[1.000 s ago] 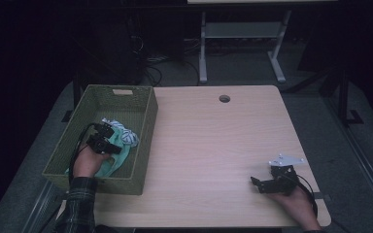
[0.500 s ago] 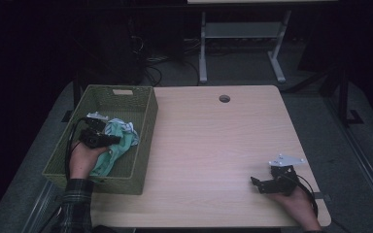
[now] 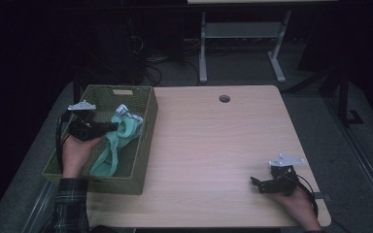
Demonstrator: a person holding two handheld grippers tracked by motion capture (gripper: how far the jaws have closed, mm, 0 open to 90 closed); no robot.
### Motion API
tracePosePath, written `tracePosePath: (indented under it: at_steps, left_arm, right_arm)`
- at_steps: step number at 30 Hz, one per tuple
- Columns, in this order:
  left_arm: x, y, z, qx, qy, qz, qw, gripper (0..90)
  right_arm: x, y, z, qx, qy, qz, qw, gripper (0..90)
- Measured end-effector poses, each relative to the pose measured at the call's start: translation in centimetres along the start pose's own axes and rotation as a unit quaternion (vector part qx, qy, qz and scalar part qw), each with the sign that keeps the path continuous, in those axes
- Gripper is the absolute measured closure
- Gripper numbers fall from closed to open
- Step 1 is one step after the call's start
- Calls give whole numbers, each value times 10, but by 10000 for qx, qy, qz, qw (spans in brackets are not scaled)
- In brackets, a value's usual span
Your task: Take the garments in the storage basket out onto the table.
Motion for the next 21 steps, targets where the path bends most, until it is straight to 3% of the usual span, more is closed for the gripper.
tracePosePath:
  at_steps: [11,21]
  left_arm:
    - [31,-21,-6,-188,57,-329,9993,842]
    - [62,-39,-14,-339,172,-655,9971,842]
  right_arm:
    - [0,0,0,0,0,1,10000,45]
    - [0,0,0,0,-1,-4,10000,45]
Point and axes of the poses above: each handheld gripper's, and its own axes: y roughly forward along the jaws, x roughly out of its top, z roughly to its left, the point moved 8 cm from there along y, roughly forward along the jaws, and after that the axes turned 12 degrees about x, right-handed, at the moved point
